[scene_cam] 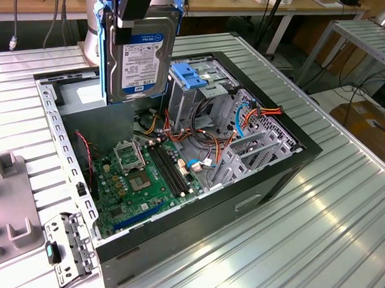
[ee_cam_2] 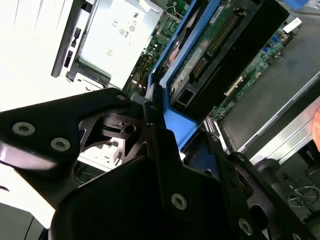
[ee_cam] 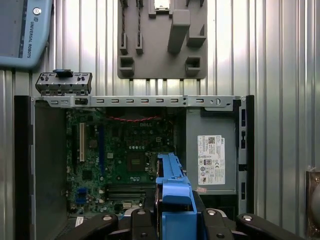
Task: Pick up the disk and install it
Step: 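Insert the disk into the insertion slot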
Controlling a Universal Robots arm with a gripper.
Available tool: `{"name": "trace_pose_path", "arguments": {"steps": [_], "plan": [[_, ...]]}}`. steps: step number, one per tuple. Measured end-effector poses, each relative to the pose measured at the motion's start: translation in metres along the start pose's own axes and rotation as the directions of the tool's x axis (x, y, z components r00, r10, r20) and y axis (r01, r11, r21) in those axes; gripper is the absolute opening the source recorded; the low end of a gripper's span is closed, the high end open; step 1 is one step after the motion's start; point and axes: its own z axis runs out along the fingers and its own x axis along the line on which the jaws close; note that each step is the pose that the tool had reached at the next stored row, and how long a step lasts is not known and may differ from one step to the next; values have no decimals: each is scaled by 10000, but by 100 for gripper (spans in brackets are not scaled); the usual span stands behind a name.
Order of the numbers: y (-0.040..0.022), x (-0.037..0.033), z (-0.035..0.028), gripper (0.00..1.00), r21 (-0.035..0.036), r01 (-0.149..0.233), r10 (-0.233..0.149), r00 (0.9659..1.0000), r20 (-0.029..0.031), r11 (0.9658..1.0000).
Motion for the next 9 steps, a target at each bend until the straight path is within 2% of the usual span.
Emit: {"name": "trace_pose_path", "arguments": {"steps": [9], "plan": [[-1, 17, 0, 37, 0, 1, -1, 10000, 3, 10000]]}}
